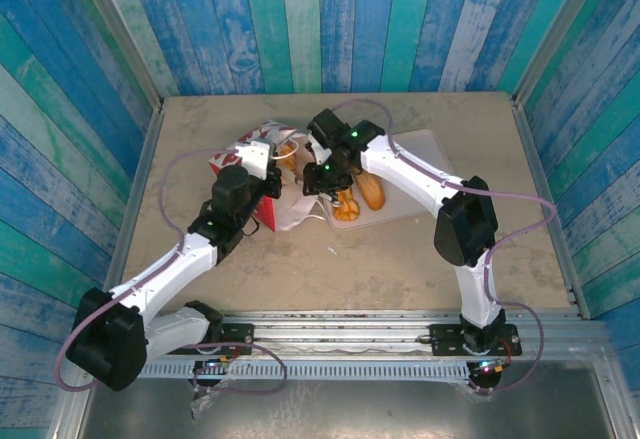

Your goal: Take the fake bread out of the paper bag

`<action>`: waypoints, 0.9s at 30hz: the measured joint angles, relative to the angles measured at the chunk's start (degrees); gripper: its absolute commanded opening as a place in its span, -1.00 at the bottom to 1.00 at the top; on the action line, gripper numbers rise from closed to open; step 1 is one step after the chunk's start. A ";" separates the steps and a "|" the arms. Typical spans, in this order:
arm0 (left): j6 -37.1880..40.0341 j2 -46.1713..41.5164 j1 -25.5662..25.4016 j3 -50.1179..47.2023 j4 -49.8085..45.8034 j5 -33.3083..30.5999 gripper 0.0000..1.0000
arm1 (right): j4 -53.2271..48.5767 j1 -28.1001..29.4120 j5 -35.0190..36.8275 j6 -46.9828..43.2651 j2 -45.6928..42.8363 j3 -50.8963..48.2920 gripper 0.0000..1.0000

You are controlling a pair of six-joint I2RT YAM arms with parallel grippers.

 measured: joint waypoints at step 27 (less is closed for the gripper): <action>-0.02 0.00 0.00 0.00 0.07 0.22 -1.00 | -3.45 0.57 1.97 -1.01 1.86 5.84 0.04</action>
